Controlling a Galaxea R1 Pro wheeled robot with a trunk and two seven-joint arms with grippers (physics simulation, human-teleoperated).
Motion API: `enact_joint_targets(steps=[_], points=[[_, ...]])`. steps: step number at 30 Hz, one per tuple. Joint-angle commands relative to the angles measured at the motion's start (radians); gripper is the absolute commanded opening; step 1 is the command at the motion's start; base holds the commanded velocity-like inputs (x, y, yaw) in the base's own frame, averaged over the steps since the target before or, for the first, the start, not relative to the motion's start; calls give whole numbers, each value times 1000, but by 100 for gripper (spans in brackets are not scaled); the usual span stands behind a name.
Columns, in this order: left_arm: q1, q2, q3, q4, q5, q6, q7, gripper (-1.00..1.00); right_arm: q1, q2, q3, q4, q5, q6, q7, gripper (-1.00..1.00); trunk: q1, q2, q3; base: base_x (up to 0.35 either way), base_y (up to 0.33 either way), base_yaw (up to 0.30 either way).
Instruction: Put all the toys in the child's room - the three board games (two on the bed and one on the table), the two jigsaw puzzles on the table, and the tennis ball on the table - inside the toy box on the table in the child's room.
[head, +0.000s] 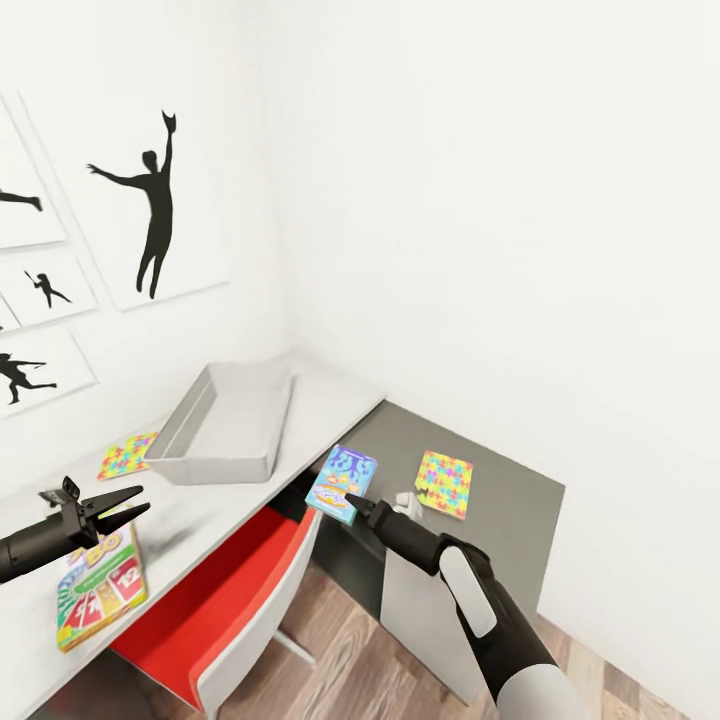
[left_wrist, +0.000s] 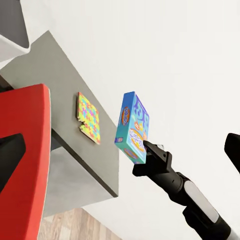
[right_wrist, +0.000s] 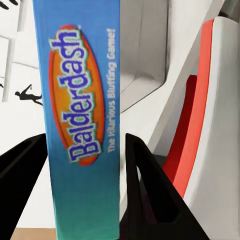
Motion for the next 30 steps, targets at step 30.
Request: enact_joint_targets(steps=[30], points=[[-1,-3,75,0,-1,11,-5,100,-1,2,2,-50,-9,7,-16,-100,-22,40,20,7,-3,15]])
